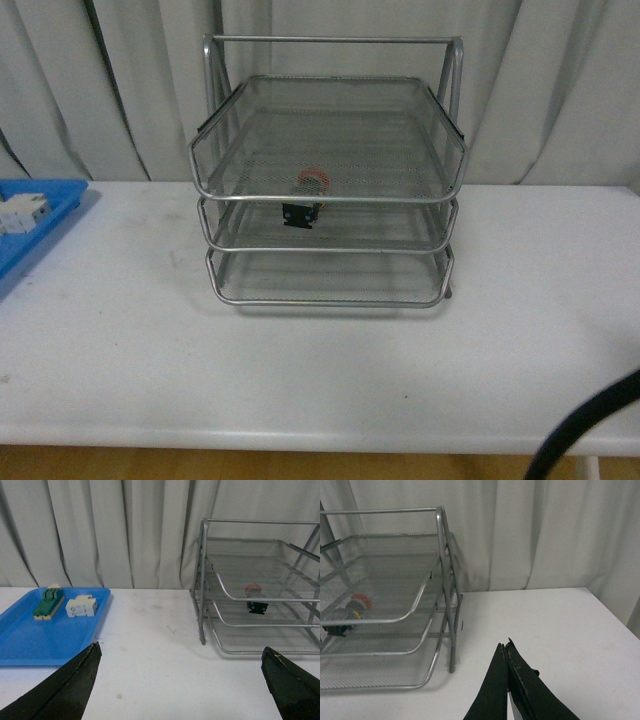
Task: Place button on rack with both arms
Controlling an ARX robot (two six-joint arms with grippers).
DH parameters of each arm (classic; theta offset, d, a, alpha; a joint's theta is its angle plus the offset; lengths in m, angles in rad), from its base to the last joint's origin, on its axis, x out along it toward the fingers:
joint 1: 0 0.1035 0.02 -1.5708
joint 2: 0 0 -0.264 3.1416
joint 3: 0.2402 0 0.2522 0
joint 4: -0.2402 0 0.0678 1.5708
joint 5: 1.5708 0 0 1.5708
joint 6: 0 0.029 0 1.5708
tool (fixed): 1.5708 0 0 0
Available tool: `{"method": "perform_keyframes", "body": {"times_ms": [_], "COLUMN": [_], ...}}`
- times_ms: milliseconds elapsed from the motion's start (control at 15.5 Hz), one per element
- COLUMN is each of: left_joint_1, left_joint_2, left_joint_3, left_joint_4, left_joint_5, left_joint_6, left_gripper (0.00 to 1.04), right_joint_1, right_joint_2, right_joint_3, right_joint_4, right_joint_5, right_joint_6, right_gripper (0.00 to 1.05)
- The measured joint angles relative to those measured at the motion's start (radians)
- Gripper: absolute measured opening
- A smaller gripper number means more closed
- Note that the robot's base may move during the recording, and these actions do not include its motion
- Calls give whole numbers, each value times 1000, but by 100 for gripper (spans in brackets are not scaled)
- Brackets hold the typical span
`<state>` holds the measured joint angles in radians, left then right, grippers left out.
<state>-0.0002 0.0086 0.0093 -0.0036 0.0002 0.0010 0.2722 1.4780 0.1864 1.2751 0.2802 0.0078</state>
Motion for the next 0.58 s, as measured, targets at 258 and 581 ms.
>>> {"method": "perform_keyframes", "body": {"times_ms": [258,581], "left_joint_1": [0,0], "left_joint_2": [0,0], "left_joint_3": [0,0], "left_joint_4": [0,0], "left_joint_5": [0,0], "left_joint_6": [0,0], "left_gripper": [98,98], "right_joint_1": [-99,-211], "right_joint_2": [-294,-691], "right_joint_3": [-93,-164], "right_joint_4": [-233,-525], "right_joint_5": [-100,-234], "right_joint_6": [-2,-2], "right_gripper": [2,2]}}
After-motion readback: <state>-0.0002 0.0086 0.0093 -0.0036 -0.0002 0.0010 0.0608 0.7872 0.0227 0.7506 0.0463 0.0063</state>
